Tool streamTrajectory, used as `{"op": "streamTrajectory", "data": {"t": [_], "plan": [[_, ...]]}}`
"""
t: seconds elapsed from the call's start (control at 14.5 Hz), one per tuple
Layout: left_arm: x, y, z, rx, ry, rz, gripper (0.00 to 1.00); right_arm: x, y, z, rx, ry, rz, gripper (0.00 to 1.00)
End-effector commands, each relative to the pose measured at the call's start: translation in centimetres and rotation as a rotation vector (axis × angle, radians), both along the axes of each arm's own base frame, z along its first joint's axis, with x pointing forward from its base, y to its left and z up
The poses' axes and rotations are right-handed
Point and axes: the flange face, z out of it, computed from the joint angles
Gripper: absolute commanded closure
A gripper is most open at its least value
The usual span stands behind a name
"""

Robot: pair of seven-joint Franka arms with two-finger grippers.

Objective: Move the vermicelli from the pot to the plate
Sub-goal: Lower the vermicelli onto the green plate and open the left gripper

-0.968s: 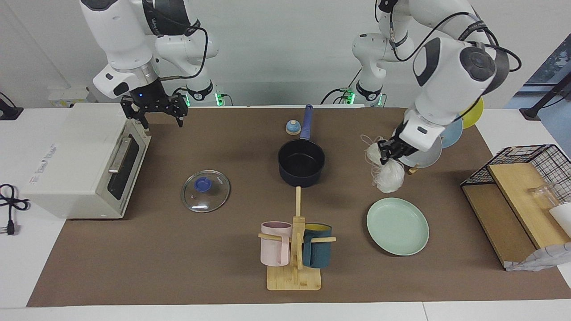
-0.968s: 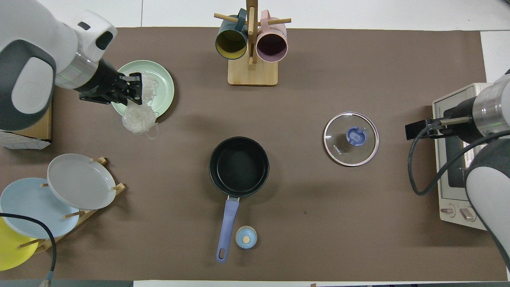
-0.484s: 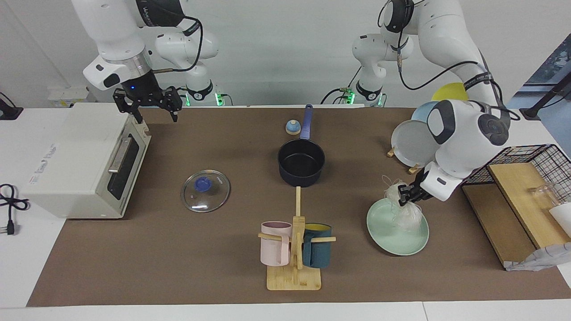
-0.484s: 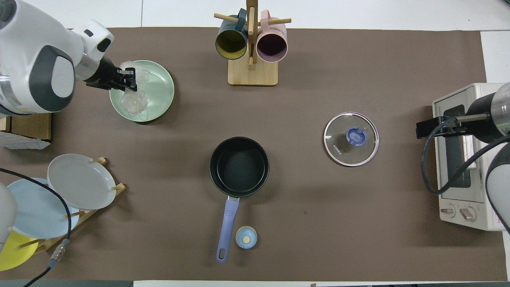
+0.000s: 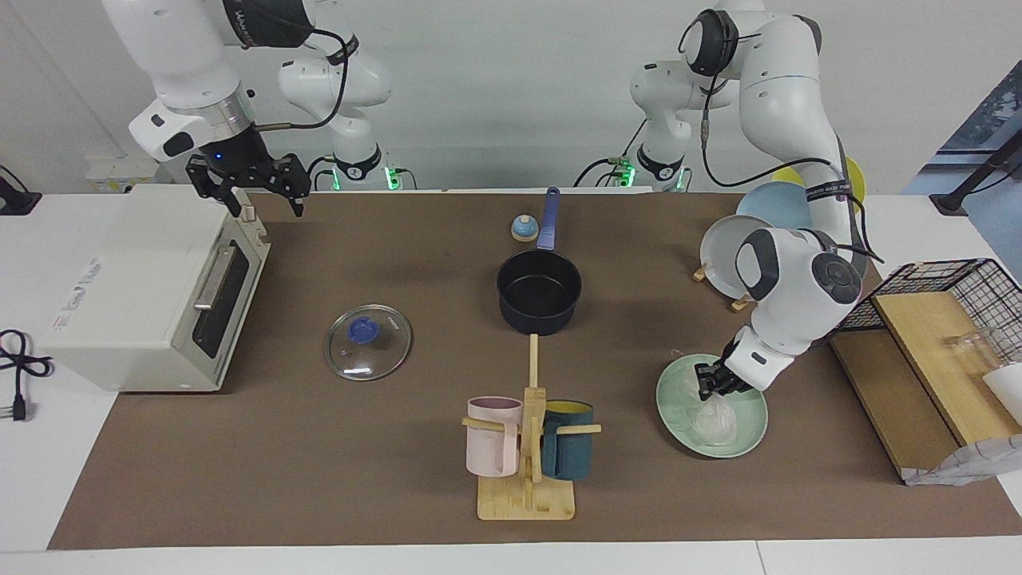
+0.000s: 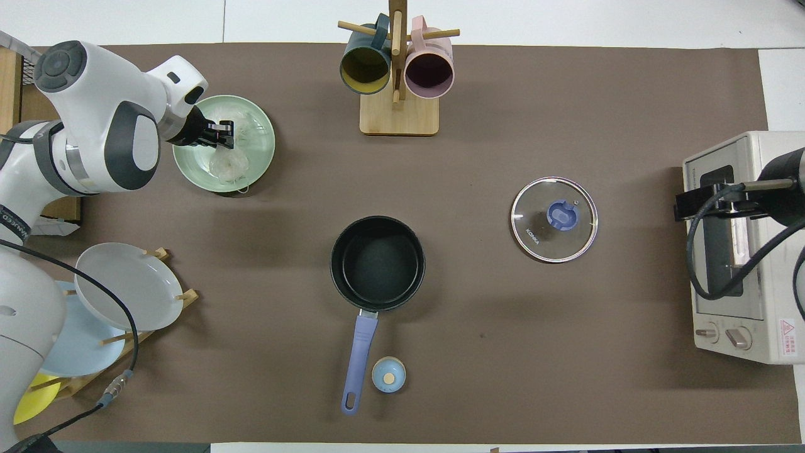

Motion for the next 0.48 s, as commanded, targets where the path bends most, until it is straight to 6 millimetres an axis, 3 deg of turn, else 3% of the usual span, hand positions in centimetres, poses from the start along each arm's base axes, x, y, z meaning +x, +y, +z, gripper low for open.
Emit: {"op": "streamTrajectory", "data": {"t": [0.0,0.14,0.35,0.41], "plan": [[-0.2,0.0,0.6,-0.006,-0.028,-0.029,0.0,-0.2,-0.1,0.5,0.022,0.011,-0.02,0.0],[-0.5,0.7,2.8,-0.004,-0.033,-0.021,0.0,-0.7,-1.2,1.0,0.022,0.016,-0.032,0.0],[-2.4,2.5,9.4,0.006,-0.002,0.014,0.0,-2.1,-0.4,2.7,0.021,0.004,-0.027,0.0],[-3.3,2.9,12.4,0.013,0.011,0.062,0.0,-2.1,-0.5,2.7,0.021,0.001,-0.027,0.0]]}}
